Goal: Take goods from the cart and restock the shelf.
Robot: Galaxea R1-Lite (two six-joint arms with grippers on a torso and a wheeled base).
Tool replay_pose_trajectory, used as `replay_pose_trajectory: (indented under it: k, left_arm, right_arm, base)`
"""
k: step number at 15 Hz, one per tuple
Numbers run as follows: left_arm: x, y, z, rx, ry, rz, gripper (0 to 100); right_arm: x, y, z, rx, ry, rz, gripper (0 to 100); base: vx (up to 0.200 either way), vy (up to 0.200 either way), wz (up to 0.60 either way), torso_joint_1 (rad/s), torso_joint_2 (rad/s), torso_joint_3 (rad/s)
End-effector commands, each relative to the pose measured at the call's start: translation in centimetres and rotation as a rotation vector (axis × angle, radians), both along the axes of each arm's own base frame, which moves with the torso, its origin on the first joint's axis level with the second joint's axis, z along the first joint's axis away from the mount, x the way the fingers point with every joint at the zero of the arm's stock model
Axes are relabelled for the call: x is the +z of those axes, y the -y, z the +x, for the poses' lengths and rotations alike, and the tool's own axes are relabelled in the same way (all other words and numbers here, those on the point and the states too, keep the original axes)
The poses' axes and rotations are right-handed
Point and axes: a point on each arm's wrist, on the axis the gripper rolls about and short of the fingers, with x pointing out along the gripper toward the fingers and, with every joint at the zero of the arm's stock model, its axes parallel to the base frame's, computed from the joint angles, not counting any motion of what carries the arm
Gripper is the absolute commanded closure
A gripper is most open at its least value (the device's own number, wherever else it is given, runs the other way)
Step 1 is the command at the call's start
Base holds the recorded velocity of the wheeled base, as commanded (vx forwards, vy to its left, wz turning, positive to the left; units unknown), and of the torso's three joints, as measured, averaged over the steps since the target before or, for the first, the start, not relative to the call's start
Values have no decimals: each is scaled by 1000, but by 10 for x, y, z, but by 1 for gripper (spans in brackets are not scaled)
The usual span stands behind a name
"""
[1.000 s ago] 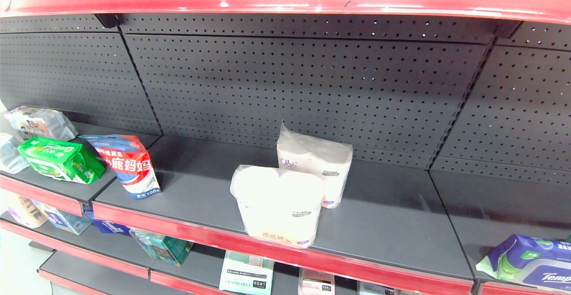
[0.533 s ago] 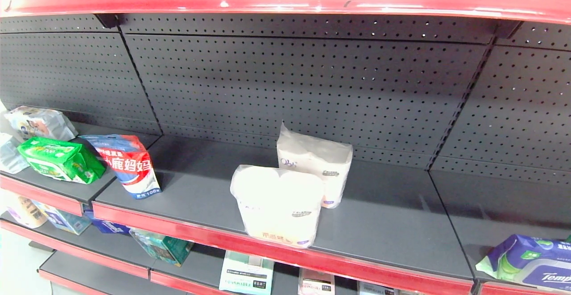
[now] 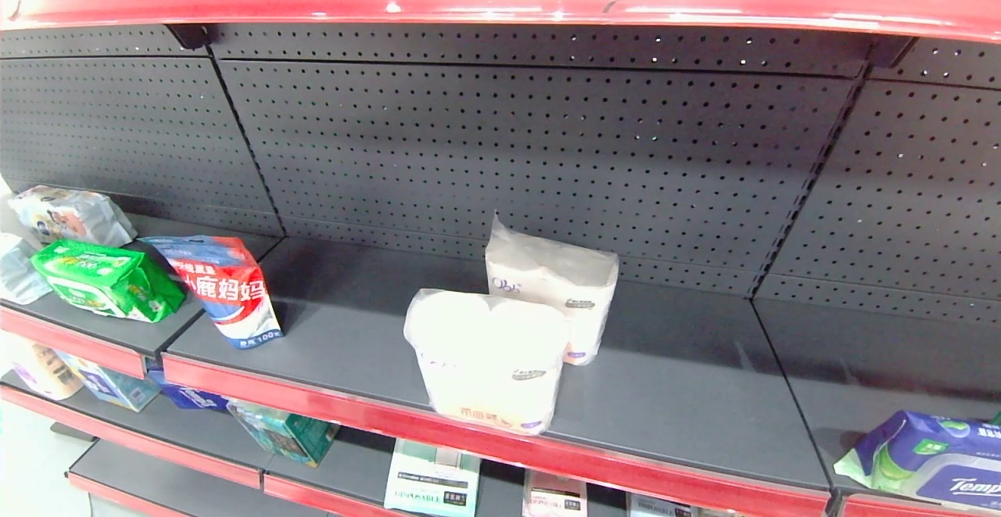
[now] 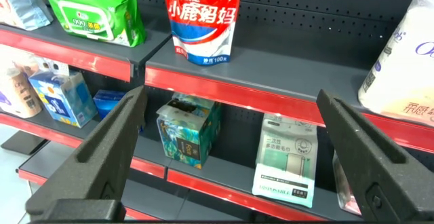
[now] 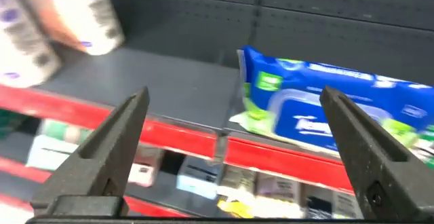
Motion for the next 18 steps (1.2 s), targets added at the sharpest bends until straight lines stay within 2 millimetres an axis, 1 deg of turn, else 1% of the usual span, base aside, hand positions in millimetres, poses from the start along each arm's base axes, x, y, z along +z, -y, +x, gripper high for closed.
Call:
replay_pose_trajectory:
  k: [1,2,3,6,8,11,18]
  left_arm:
    - [0,0,0,1,2,-1,0]
    - [0,0,0,1,2,-1,0]
    - [0,0,0,1,2,-1,0]
    - [0,0,0,1,2,-1,0]
    - [0,0,0,1,2,-1,0]
    - [0,0,0,1,1,-1,0]
    - [0,0,0,-16,-1,22,0]
  right_arm:
    - [-2,2,-7,-21,75,-4,0]
    - [-3,3,-7,-86,72,22,0]
    - [-3,4,-7,-112,67,45,0]
    - [-4,5,-7,-143,65,80,0]
    - [-6,3,-7,-86,38,16,0]
    - [-7,3,-7,-75,32,62,0]
    - [-7,3,-7,-78,32,67,0]
  base:
    - [0,0,0,0,0,0]
    - [0,0,0,0,0,0]
    - [0,0,0,0,0,0]
    - [0,0,0,0,0,0]
    - [0,0,0,0,0,0]
    - [0,0,0,0,0,0]
    - [0,0,0,0,0,0]
